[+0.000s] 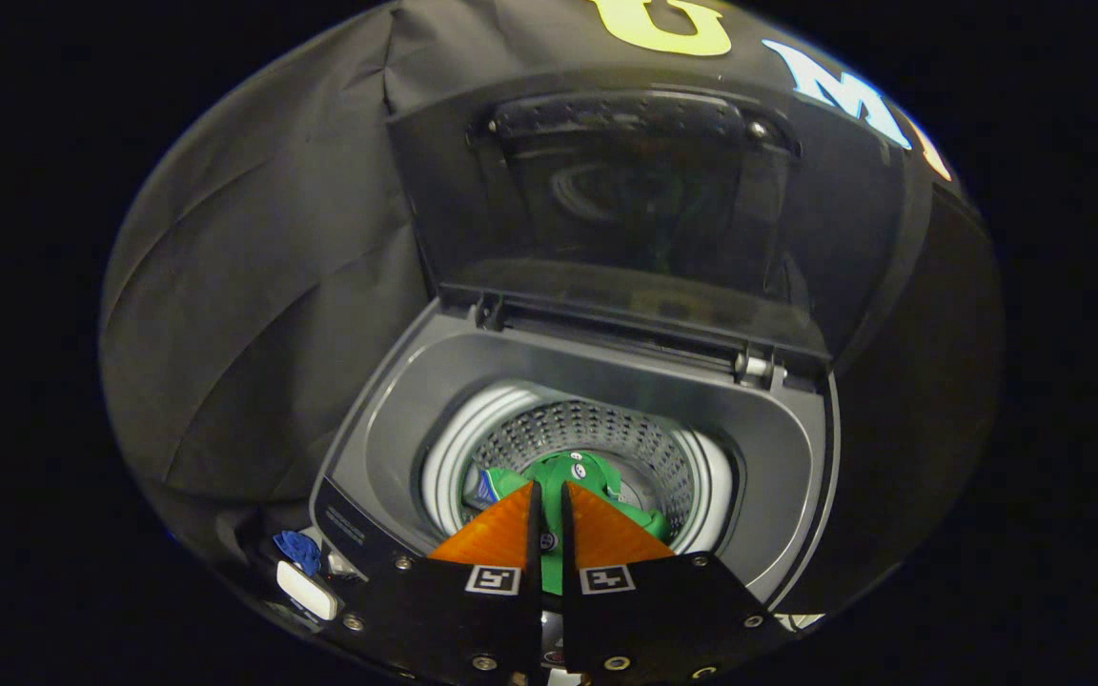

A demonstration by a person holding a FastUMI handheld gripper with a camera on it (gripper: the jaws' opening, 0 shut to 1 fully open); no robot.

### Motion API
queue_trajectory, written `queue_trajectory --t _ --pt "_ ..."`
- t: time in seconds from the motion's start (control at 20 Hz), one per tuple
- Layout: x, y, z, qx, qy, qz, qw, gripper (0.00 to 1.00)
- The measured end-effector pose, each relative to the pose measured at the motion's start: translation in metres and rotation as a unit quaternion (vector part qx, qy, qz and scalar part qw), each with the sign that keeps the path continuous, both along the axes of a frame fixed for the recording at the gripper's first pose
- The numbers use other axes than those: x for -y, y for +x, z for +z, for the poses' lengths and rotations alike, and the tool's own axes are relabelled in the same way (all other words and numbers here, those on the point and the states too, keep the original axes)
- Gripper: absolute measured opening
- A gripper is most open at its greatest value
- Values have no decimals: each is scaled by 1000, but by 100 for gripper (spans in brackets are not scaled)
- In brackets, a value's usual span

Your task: Put the clothes into the washing machine and then close the washing machine lid.

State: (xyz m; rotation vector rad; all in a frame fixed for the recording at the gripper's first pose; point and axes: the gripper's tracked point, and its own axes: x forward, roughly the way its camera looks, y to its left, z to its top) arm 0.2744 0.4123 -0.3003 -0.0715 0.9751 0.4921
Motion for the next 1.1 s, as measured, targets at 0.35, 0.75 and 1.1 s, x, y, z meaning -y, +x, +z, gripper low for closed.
queue_trajectory --t 0.35,0.75,1.1 --pt "3 10 -2 15 -16 9 1000 64" --pt "5 19 24 55 -3 7 998 97" --pt "3 30 44 83 14 0 996 97"
